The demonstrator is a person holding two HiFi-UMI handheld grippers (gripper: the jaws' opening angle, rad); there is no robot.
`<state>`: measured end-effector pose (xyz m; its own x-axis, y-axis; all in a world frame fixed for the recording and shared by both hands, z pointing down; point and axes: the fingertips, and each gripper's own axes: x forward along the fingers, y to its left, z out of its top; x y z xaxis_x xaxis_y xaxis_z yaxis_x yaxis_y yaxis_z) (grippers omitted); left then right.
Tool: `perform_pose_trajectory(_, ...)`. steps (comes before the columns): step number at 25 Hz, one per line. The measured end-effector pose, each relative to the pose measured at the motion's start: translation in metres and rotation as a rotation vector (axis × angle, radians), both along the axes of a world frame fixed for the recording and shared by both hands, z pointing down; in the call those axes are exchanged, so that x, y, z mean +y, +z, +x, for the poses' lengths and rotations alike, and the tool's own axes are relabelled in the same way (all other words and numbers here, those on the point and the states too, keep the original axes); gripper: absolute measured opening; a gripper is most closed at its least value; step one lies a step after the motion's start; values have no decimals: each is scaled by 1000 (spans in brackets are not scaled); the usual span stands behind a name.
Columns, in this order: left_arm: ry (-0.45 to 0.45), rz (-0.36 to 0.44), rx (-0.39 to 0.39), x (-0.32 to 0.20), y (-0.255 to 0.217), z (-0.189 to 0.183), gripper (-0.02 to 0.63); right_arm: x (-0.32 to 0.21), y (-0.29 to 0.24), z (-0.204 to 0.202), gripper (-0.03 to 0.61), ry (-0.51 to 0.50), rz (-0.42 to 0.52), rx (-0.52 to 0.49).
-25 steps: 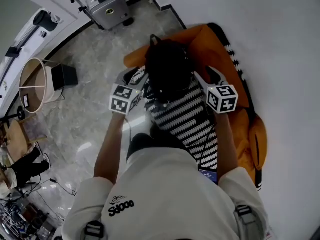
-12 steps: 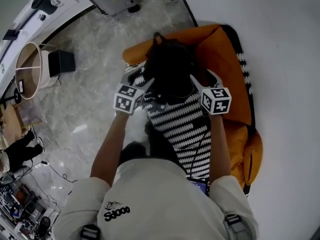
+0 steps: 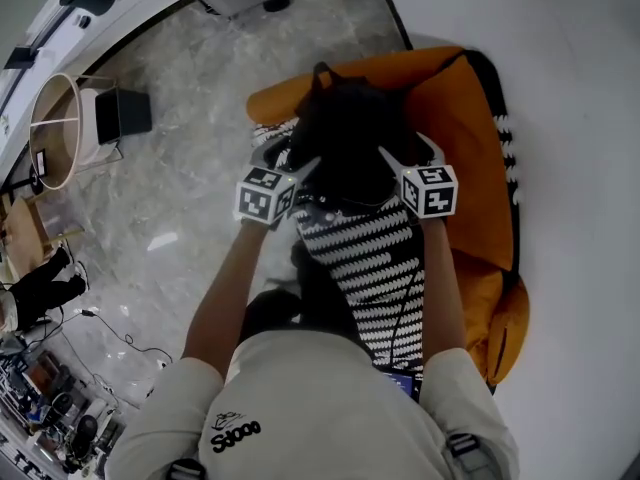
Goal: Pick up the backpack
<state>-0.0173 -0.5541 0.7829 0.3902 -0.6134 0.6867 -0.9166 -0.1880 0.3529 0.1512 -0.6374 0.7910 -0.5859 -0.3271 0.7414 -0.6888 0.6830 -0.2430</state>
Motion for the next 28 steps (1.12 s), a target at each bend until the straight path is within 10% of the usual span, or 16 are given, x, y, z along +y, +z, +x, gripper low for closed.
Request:
perform_pose_trajectory(14, -70, -43, -25, -4, 29, -4, 289, -4, 33, -6, 279, -19, 12, 55)
perform_pose_trajectory(28, -51, -5, -24, 31, 23, 20, 105, 58, 20, -5, 47, -86, 56, 112)
